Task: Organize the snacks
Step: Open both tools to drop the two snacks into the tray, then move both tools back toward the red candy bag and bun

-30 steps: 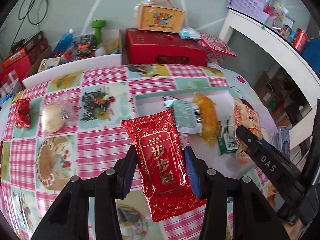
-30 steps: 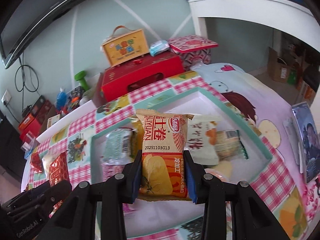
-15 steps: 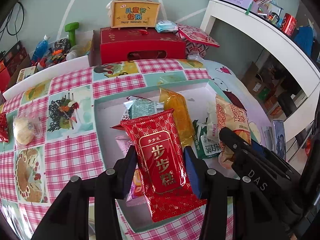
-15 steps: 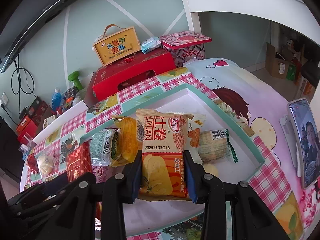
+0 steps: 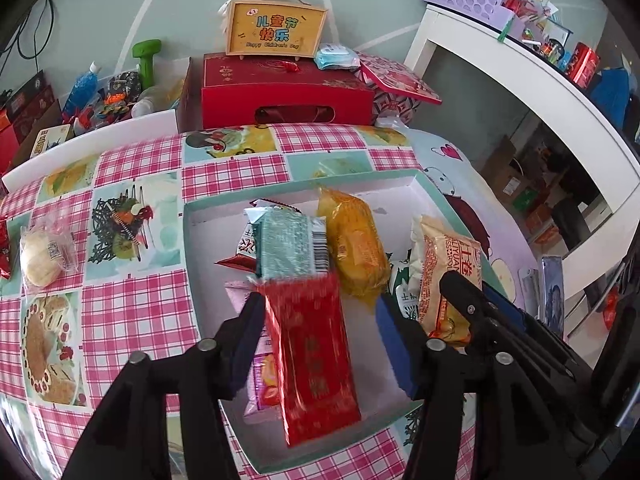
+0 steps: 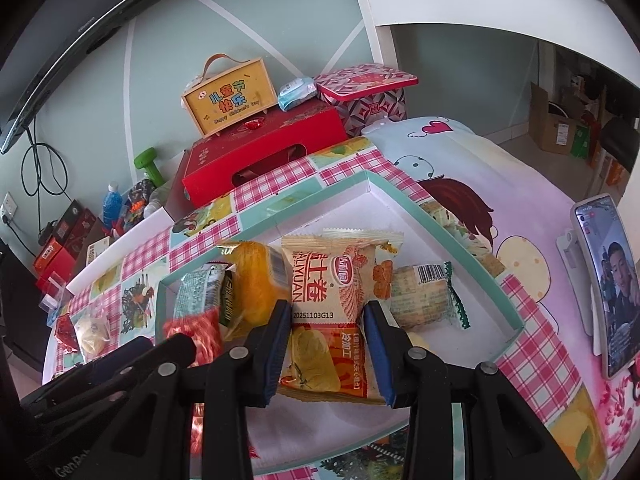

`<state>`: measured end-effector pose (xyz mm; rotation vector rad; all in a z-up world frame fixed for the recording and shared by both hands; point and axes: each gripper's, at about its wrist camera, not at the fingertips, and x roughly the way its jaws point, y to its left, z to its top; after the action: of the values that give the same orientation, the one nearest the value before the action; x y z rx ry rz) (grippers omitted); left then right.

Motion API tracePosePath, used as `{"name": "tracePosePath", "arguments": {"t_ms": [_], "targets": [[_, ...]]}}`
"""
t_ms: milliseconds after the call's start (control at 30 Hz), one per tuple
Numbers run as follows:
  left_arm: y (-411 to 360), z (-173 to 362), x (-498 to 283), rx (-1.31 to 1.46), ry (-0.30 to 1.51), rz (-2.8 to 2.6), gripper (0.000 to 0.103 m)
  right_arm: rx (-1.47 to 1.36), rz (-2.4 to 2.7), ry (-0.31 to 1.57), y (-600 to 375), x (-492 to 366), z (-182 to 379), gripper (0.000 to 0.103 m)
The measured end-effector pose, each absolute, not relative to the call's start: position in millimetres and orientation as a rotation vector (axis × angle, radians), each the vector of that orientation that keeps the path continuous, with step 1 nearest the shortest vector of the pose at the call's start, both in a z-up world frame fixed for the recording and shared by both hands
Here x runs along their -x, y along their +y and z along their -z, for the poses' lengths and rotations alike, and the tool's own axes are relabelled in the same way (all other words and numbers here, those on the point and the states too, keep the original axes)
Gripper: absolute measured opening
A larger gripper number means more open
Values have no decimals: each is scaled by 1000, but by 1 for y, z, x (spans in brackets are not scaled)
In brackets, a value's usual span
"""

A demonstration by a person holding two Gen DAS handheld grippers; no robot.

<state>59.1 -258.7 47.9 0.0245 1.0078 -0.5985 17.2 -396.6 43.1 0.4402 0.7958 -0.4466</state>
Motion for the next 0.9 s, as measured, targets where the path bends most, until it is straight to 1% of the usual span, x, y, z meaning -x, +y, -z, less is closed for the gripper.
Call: {"name": "tracePosePath", "arguments": {"t_ms": [67, 133, 167, 200, 267, 333, 367, 400, 433, 467, 533, 700, 900], "targets": [[-255, -50, -61, -9, 1012, 592, 65, -439, 445, 800, -396, -18, -42, 41], [-252, -51, -63, -11, 1017, 566, 65, -439, 440, 815, -396, -19, -40, 48], [-250, -52, -64, -13, 1018, 549, 67, -440, 438, 825, -396, -20, -39, 59], [-247, -52, -65, -13, 1022, 530, 68, -441, 436, 833, -396, -21, -38, 67], [-241, -51, -69, -2, 1035, 492, 70, -437, 430, 848, -395, -22, -35, 68], [-234, -50, -73, 1, 1051, 446, 70, -434, 418, 860, -393, -25, -32, 77], [-231, -49, -74, -4, 1059, 419, 71, -432, 414, 865, -392, -26, -31, 84], [-228, -48, -76, -8, 1065, 394, 74, -426, 412, 872, -391, -27, -30, 88], [-225, -46, -77, -13, 1070, 376, 78, -419, 409, 879, -390, -28, -29, 89], [-222, -45, -79, -17, 1076, 357, 85, -413, 406, 885, -388, -29, -27, 93], [-216, -42, -81, -27, 1087, 323, 86, -406, 402, 893, -386, -31, -25, 102], [-204, -31, -86, -62, 1101, 209, 96, -383, 405, 905, -382, -33, -23, 103], [-196, -26, -89, -85, 1105, 157, 97, -371, 398, 906, -379, -35, -24, 103]]}}
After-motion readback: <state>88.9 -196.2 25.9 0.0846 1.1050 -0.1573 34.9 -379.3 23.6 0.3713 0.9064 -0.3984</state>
